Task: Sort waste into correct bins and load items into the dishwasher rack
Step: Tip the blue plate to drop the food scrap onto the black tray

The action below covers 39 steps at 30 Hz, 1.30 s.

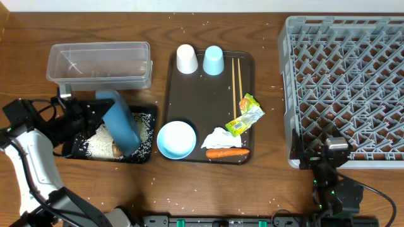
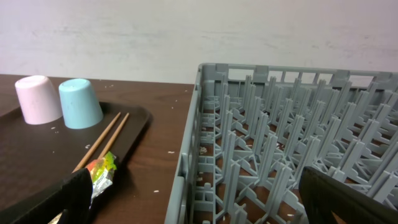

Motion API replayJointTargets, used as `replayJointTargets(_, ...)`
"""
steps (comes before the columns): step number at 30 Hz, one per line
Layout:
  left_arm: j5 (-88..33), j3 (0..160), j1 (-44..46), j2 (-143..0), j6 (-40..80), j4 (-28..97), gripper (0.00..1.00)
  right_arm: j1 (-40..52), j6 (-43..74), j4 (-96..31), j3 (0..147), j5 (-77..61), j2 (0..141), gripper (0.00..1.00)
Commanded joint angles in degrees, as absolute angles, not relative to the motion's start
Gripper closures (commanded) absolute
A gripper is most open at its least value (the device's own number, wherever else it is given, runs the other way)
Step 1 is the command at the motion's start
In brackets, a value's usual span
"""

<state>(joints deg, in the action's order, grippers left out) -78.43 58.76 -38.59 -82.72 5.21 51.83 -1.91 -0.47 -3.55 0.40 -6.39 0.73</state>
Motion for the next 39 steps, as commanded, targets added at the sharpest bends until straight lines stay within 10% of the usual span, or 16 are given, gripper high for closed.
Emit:
replayJointTargets(1, -81.0, 58.8, -38.6, -81.8, 3.8, 52.3, 0.94, -1.1, -0.5, -3.7, 0.3, -6.2, 0.6, 0.01)
replayJointTargets(12, -78.4, 59.1, -28.1, -71.5, 4.6, 49.3, 0.94, -1.1, -0.5, -3.7, 0.3, -6.2, 0.6, 0.01)
replayJointTargets(24, -41.8, 59.1, -0.6, -57.5, 16.8, 29.8, 0.94, -1.1, -0.5, -3.7, 0.3, -6.2, 0.6, 0.01)
replayJointTargets(39, -8.2, 59.1, 30.4, -75.0, 16.2, 14.7, 0.94, -1.1, -0.5, -3.7, 0.3, -6.2, 0.6, 0.01)
